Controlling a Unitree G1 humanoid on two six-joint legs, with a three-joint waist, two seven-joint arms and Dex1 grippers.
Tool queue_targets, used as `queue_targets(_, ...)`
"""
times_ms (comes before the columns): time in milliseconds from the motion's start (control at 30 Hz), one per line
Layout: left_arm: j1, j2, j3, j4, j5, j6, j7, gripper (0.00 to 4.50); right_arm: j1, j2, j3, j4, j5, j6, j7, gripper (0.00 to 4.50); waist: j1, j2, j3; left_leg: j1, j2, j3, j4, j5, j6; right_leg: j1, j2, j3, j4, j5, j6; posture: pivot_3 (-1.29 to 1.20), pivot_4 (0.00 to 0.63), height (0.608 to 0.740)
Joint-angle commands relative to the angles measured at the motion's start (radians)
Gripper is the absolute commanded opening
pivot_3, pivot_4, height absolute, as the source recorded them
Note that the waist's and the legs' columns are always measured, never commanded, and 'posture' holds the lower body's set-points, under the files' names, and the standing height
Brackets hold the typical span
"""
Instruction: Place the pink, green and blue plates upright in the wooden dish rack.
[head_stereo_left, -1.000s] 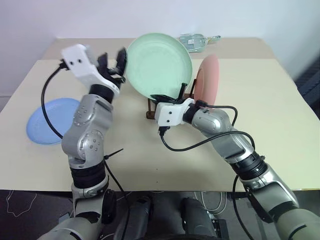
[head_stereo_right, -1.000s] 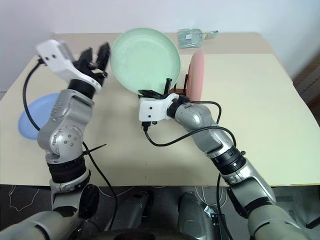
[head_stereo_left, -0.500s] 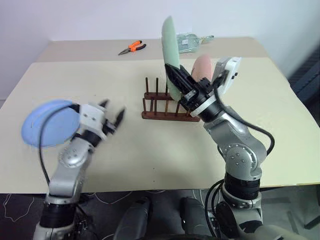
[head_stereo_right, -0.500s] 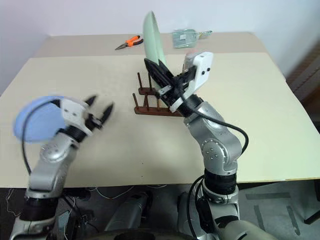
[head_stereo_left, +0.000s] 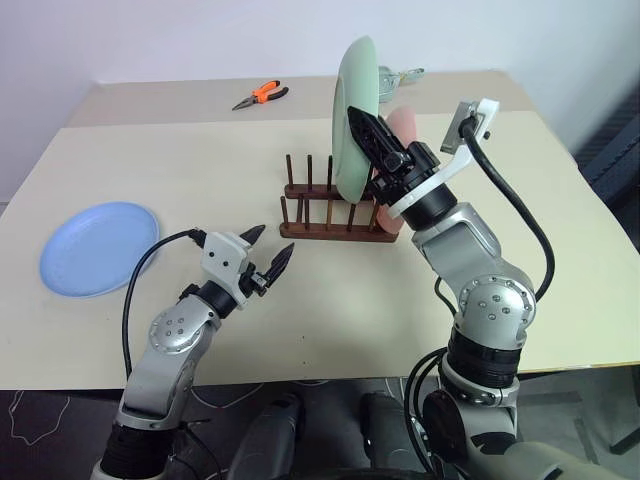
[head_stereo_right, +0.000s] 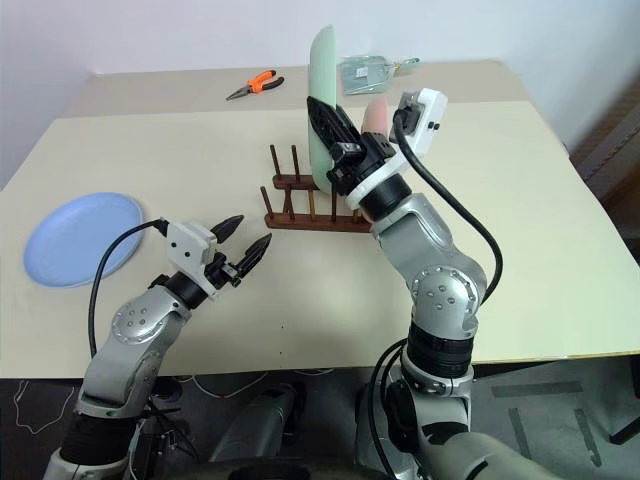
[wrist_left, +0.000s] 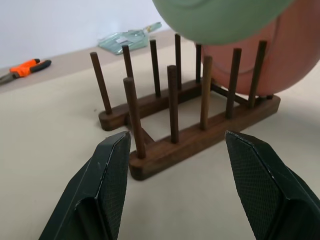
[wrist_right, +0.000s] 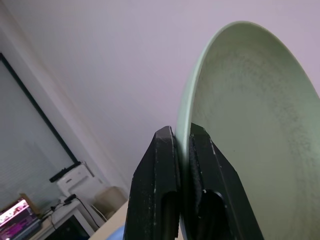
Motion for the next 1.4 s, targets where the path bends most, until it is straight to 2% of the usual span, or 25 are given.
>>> queue_targets(33,0.003,-0.005,-0.006,-0.041,0.004,-0.008,-0.007,3.04,-0.037,0.004,0.008,-0.032,0.047,-0.007,-0.03,0.0,0.0,0.0,0.0,0.0,0.0,0.0,0.0,0.0,0.0,0.0,0.0,0.0,0.0,0.0,0.0,0.0,0.15,0.74)
queue_targets(200,0.001,-0.009,-0.008,-0.043,0.003,-0.006,-0.013,3.04,-0.04,0.016,-0.005,0.032,0.125,0.037,-0.113,0.0,0.0,0.0,0.0,0.0,0.0,0.0,0.0,0.0,0.0,0.0,0.0,0.0,0.0,0.0,0.0,0.0,0.15,0.74)
queue_targets(400,-0.002,-0.011,-0.012,-0.04,0.007,-0.007,-0.016,3.04,-0.07,-0.01,0.007,0.114,0.107,0.06,-0.159,0.0,-0.001,0.001,0.0,0.0,0.0,0.0,0.0,0.0,0.0,0.0,0.0,0.0,0.0,0.0,0.0,0.0,0.15,0.74)
queue_targets(500,-0.003,-0.011,-0.012,-0.038,0.009,-0.008,-0.016,3.1,-0.091,-0.027,0.016,0.137,0.085,0.054,-0.149,1.1,-0.001,0.001,0.0,0.0,0.001,0.0,0.0,0.0,0.0,0.0,0.001,0.0,0.0,0.0,0.0,0.0,0.15,0.74)
queue_targets(567,-0.003,-0.011,-0.011,-0.038,0.01,-0.007,-0.015,3.1,-0.103,-0.042,0.029,0.141,0.06,0.047,-0.136,2.1,-0.001,0.001,0.0,0.0,0.001,0.0,0.0,0.0,0.0,0.0,0.001,0.0,0.0,0.0,0.0,0.0,0.15,0.74)
queue_targets(700,-0.004,-0.012,-0.004,-0.035,0.009,-0.006,-0.013,3.1,-0.134,-0.145,0.139,0.112,-0.119,-0.002,-0.061,4.18,0.0,0.001,0.0,0.0,0.001,0.001,0.0,0.0,0.0,0.0,0.001,0.0,0.0,0.0,0.0,0.0,0.15,0.74)
queue_targets(733,-0.004,-0.014,0.003,-0.033,0.002,0.0,-0.01,3.1,-0.144,-0.184,0.178,0.102,-0.18,-0.037,-0.024,4.39,0.0,0.001,0.0,0.0,0.001,0.001,0.0,0.0,0.0,0.0,0.001,0.0,0.0,0.0,0.0,0.0,0.15,0.74)
queue_targets(833,-0.007,-0.027,0.045,-0.019,-0.022,0.021,0.013,3.9,-0.178,-0.291,0.273,0.087,-0.356,-0.143,0.07,4.5,-0.001,0.001,0.0,0.0,0.001,0.002,0.0,0.0,0.0,0.0,0.001,0.0,0.0,0.0,0.0,0.0,0.15,0.74)
queue_targets(867,-0.01,-0.032,0.06,-0.013,-0.025,0.024,0.022,4.39,-0.185,-0.314,0.293,0.089,-0.4,-0.168,0.087,4.5,-0.001,0.001,0.0,0.0,0.001,0.002,0.0,0.0,0.0,-0.001,0.001,0.0,0.0,0.0,0.0,0.0,0.15,0.74)
queue_targets(900,-0.016,-0.036,0.08,-0.006,-0.025,0.028,0.036,4.48,-0.192,-0.334,0.307,0.094,-0.44,-0.188,0.101,4.5,-0.001,0.001,0.0,0.0,0.001,0.002,0.0,0.0,0.0,-0.001,0.001,0.0,0.0,0.0,0.0,0.0,0.15,0.74)
queue_targets(1000,-0.048,-0.061,0.201,0.036,-0.031,0.066,0.151,4.48,-0.211,-0.419,0.357,0.12,-0.566,-0.282,0.195,4.5,0.001,0.0,0.0,0.0,0.002,0.002,0.0,0.0,0.0,-0.001,0.001,0.0,0.0,0.0,0.0,0.0,0.15,0.74)
queue_targets(1100,-0.062,-0.08,0.322,0.053,-0.09,0.098,0.21,4.48,-0.207,-0.418,0.35,0.138,-0.577,-0.281,0.236,4.5,-0.002,0.0,0.0,0.0,0.002,0.002,0.001,0.0,0.0,0.0,0.001,0.0,0.0,0.0,0.0,0.0,0.15,0.74)
queue_targets(1233,-0.056,-0.075,0.363,0.047,-0.105,0.101,0.211,4.48,-0.196,-0.414,0.357,0.154,-0.638,-0.306,0.262,4.5,0.004,0.0,0.0,-0.001,0.003,0.003,0.001,0.0,0.0,0.0,0.002,0.0,-0.001,0.001,0.0,0.0,0.15,0.74)
queue_targets(1400,-0.074,-0.095,0.5,0.071,-0.127,0.11,0.339,4.48,-0.213,-0.403,0.359,0.179,-0.691,-0.382,0.309,4.5,0.001,0.0,0.0,-0.001,0.003,0.003,0.002,0.0,-0.001,0.0,0.002,0.0,-0.001,0.001,-0.001,0.0,0.15,0.74)
